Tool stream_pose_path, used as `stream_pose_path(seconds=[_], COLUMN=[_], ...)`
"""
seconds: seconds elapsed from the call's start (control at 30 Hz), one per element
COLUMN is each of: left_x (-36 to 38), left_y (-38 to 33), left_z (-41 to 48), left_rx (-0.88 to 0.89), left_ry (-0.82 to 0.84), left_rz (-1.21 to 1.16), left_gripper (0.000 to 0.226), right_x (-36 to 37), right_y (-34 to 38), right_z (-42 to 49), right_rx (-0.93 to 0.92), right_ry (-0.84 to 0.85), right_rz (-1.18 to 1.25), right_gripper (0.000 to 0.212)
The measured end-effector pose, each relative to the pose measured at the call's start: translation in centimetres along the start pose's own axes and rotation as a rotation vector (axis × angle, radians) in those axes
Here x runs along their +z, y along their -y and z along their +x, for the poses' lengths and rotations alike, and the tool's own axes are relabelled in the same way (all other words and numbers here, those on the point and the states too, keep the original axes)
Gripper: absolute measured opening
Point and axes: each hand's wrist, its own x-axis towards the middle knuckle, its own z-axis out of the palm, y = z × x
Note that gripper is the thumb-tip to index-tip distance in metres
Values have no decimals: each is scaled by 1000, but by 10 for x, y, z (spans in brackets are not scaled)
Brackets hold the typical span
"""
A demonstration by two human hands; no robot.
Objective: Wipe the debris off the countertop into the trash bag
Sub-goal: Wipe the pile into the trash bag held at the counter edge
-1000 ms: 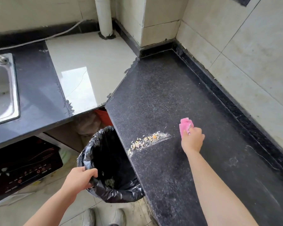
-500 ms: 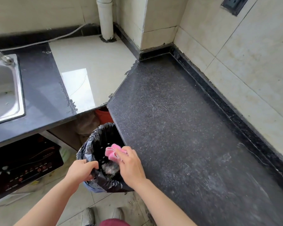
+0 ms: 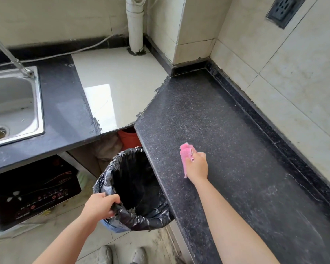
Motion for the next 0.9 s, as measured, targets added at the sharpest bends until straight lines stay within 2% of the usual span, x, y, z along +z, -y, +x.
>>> stream_pose_path(seconds=[0.17,0.27,0.33,0.4,0.6,0.7,0.9], left_x=[-5,-10,-17,-28,-70,-114,-208], left_y=[5,16,25,38,96,139,235], left_z=[2,1,-1,-3,-18,-31,-41], left_rx=[-11,-31,-42,-62,-129,-171,-219], left_ry=[36,8,-3,-15,-65,-111,-231], left_rz=[-117,-161,-196,-233,-363,-438,-568], left_gripper=[8,7,9,10,9,16,16], right_x=[50,73,79,86,106,125,191], right_y=[38,53,60,65,74,96,148], right_z=[-26,-72,-99,-120,-171,-212,-312], right_rx=[-316,-487,-438,-380,-370,-398,-458], right_ry=[179,429,541,547,534,551,628], right_rz=[-167,-167,-55,-14,-89,-169,-249], right_gripper=[36,32,30,32,34,36,25])
